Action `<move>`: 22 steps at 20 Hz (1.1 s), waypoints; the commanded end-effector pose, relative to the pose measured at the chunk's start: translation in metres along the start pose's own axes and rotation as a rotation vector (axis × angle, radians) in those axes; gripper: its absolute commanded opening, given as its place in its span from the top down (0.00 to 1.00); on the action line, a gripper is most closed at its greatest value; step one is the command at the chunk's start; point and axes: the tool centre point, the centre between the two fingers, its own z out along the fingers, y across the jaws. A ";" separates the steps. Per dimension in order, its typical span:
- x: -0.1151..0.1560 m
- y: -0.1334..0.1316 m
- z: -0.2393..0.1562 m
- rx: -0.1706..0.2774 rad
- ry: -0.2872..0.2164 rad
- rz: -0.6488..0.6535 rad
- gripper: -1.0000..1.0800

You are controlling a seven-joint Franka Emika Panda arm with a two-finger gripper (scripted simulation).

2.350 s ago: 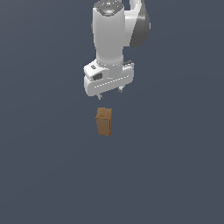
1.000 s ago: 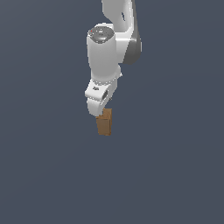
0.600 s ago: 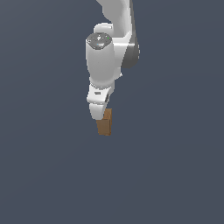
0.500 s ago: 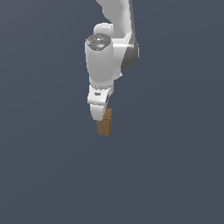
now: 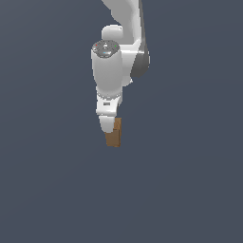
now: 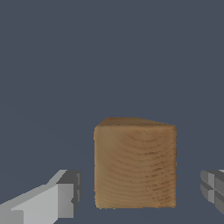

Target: Pick up the object and move it to a goal position.

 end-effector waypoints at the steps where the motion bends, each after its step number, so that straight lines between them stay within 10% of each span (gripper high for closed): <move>1: 0.000 0.000 0.000 -0.001 0.000 -0.007 0.04; 20: 0.000 0.000 0.050 -0.001 0.000 -0.007 0.04; 21: 0.000 0.000 0.050 -0.001 0.000 -0.007 1.00; 22: 0.000 0.000 0.050 -0.001 0.000 -0.007 1.00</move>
